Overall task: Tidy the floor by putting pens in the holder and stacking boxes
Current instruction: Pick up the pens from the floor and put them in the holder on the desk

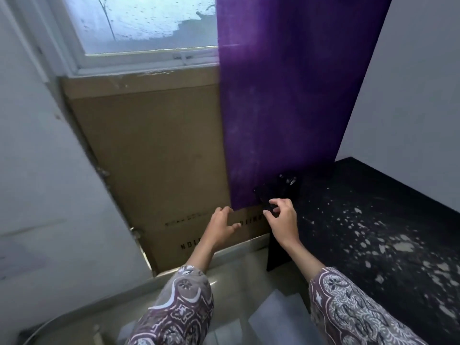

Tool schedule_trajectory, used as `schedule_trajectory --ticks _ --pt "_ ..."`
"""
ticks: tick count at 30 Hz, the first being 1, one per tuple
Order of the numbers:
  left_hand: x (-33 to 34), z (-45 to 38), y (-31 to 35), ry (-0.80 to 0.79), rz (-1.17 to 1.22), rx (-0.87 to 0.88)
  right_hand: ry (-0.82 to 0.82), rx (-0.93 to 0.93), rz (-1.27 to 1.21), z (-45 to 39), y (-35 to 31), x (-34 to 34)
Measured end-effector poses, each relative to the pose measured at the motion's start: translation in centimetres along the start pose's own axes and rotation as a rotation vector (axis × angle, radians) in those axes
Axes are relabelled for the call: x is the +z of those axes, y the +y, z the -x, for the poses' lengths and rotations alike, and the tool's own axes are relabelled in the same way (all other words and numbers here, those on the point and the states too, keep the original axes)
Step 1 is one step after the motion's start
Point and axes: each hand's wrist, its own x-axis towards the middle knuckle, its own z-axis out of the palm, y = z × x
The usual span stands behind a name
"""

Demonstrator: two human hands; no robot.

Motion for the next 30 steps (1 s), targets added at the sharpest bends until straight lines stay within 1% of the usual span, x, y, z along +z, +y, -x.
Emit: schedule_trajectory --ticks 4,6,10,17,20,22,24,28,30 --pt "-3.8 7.7 -3.7 0.027 -0.034 -0.058 -0.038 -0.032 -0.029 7.2 -3.7 1.7" --pt "-5.1 11.4 -5.5 0.050 -0.024 -0.099 -0.084 -0.045 -0.034 10.5 -5.2 2.6" --pt "-7.2 17.8 -8.3 0.087 0.013 -0.173 -0.194 -0.071 -0.047 15.6 -7.6 4.6" --pt "-9.5 28.1 -13.3 0.162 0.073 -0.358 -0.438 -0.157 -0.026 24.2 -10.4 9.1" --pt "-10.1 32.3 -15.7 0.207 0.100 -0.444 -0.525 -0.173 -0.007 27.7 -11.0 11.0" --pt "-9.9 34.4 -16.6 0.198 0.106 -0.479 -0.554 -0.172 0.007 29.4 -10.9 11.3" --pt "-9.4 39.0 -19.4 0.231 0.143 -0.588 -0.668 -0.181 0.015 33.1 -11.1 13.4" --pt "-7.9 42.8 -21.0 0.247 0.216 -0.650 -0.704 -0.191 0.007 36.2 -10.3 14.4" --pt "-6.7 45.8 -22.5 0.229 0.216 -0.722 -0.782 -0.177 0.037 39.3 -9.2 15.6"
